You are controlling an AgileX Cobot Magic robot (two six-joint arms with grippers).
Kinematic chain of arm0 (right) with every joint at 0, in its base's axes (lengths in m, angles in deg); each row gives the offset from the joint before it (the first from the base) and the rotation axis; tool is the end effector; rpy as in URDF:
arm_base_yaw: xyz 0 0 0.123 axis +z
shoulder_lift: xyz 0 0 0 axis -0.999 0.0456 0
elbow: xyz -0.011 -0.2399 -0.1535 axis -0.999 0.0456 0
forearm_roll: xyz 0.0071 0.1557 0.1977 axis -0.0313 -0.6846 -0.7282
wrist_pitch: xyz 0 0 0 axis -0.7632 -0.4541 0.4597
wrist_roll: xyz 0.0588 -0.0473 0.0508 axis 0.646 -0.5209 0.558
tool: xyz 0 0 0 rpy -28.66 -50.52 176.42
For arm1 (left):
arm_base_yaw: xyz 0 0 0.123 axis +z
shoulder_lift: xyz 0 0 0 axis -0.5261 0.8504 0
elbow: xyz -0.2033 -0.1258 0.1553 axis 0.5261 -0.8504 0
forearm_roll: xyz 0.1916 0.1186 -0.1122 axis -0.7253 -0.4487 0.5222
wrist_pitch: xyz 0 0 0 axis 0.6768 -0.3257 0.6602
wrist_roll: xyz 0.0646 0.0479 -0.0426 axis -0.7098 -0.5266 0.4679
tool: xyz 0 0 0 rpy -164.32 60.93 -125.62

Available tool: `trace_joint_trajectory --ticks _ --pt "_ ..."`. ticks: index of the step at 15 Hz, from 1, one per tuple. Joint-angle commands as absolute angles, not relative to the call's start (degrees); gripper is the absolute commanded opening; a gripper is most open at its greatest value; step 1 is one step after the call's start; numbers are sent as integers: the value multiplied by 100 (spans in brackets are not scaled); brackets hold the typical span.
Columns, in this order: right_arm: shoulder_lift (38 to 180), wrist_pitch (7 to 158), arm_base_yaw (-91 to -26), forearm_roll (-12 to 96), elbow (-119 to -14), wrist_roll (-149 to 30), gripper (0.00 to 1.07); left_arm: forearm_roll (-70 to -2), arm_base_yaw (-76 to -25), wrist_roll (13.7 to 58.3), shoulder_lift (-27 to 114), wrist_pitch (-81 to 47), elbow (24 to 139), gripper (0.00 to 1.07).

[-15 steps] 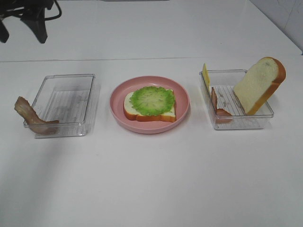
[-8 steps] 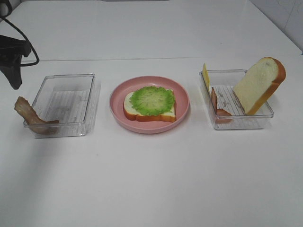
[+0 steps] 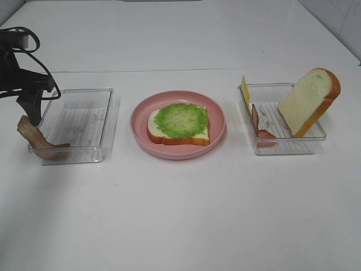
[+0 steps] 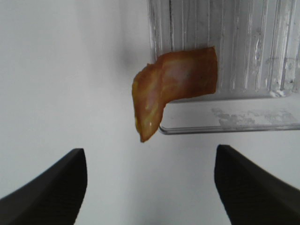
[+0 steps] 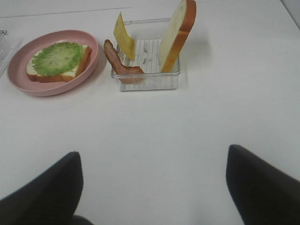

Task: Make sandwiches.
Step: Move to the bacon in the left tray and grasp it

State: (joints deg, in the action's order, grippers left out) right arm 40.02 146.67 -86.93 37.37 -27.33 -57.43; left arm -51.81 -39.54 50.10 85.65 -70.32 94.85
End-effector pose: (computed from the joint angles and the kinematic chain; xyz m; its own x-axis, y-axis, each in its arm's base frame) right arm -0.0061 0.0065 0.2779 -0.4470 -0.0019 -0.8945 -0.0719 0.9968 0.0339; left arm 0.3784 -0.0502 0.2076 -0.9979 -0.0360 -0.0532 -0.0365 0.9993 0.0082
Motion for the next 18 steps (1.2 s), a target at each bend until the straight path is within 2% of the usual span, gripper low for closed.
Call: trace_joint_trajectory --ticks 1,8,10,11,14,18 --pt "3968 14638 -8716 3708 -2722 -5783 78 -5233 -3948 5102 8742 -6768 9450 72" --pt "3968 14638 -8716 3708 -2722 -5783 78 -5221 -3948 5102 9092 -6344 9450 72" --pt "3968 14638 -8716 3708 -2722 -5783 78 -5221 -3948 5102 9138 -6315 9450 68" --pt "3968 14638 -8716 3708 -2722 -5783 78 -5221 -3948 5125 9155 -6218 9450 62" --pt "3968 14638 -8716 3708 -2722 -5783 78 -5198 -3948 5188 9166 -6103 9450 60" --pt "3968 14638 -8716 3708 -2722 -5783 78 -5181 -3948 5233 9201 -6075 9450 43"
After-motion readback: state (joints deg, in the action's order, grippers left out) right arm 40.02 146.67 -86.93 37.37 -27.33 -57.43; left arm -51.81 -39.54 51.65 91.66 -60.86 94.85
